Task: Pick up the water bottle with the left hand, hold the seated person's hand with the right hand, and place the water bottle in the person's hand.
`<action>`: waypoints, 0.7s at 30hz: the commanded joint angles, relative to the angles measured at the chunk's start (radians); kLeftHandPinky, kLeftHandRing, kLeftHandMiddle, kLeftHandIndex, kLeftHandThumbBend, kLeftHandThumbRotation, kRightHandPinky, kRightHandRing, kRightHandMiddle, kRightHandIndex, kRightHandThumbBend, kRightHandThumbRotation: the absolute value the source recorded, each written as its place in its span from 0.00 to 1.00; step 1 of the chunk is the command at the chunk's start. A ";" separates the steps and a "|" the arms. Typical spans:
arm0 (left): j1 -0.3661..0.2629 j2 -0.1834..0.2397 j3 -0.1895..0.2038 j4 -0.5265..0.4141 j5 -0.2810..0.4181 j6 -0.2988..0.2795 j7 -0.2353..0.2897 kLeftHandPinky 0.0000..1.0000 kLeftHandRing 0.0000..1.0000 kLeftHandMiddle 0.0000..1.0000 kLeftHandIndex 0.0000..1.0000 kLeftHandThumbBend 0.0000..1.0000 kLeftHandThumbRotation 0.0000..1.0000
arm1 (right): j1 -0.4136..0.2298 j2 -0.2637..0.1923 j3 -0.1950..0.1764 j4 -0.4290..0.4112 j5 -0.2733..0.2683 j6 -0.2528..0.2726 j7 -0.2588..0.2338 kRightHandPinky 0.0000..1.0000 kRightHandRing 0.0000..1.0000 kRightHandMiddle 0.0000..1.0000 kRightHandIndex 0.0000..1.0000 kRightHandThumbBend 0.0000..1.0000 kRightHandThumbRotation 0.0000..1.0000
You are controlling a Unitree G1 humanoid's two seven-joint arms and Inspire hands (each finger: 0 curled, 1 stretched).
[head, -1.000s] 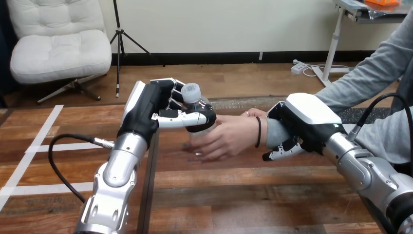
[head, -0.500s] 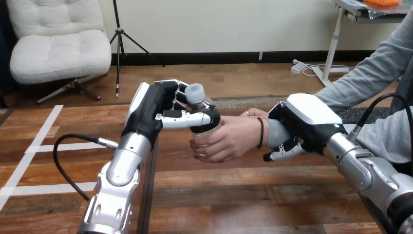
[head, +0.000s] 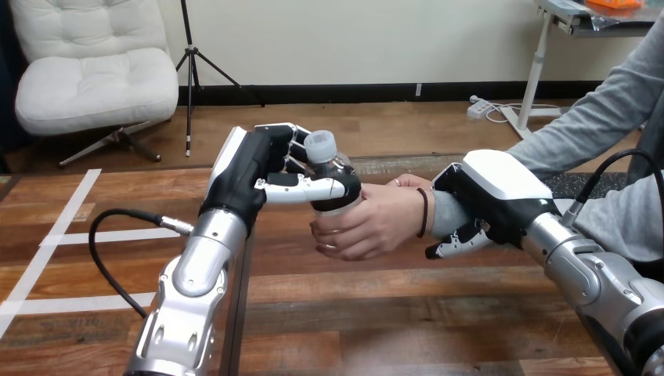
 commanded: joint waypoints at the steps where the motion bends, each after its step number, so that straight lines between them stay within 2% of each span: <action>1: -0.043 -0.017 -0.020 -0.072 -0.017 -0.007 -0.014 0.31 0.37 0.41 0.40 0.65 0.00 | -0.121 0.025 -0.018 -0.024 0.011 -0.025 -0.024 0.18 0.22 0.28 0.28 0.75 0.00; 21: -0.040 -0.021 -0.018 -0.066 -0.028 -0.023 -0.016 0.28 0.34 0.39 0.39 0.67 0.00 | -0.117 0.020 -0.012 -0.021 0.002 -0.020 -0.029 0.19 0.24 0.29 0.28 0.74 0.00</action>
